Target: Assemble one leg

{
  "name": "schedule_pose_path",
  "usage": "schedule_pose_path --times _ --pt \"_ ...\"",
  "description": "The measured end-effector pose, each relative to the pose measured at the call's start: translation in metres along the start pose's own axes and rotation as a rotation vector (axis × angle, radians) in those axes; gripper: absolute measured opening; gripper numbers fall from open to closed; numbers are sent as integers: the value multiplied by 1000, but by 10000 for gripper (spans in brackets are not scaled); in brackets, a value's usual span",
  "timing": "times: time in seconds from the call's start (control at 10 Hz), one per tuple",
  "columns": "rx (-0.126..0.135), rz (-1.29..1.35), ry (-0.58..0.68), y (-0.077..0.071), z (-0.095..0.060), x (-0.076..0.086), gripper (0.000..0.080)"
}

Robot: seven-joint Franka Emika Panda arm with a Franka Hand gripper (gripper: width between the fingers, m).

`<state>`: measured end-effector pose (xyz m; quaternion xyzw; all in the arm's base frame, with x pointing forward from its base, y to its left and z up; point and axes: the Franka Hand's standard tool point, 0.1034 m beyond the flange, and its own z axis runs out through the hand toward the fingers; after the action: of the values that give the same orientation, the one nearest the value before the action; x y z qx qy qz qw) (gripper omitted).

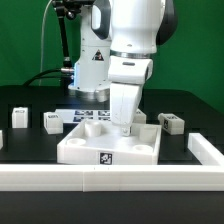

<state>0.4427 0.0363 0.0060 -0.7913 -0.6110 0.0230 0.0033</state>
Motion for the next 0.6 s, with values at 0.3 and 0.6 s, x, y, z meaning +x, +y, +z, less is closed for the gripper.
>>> schedule_pose_path --times 0.3,0.6 --pt "-6 -82 -1 4 -2 -2 60" --pt "-20 -251 -6 14 -2 0 60"
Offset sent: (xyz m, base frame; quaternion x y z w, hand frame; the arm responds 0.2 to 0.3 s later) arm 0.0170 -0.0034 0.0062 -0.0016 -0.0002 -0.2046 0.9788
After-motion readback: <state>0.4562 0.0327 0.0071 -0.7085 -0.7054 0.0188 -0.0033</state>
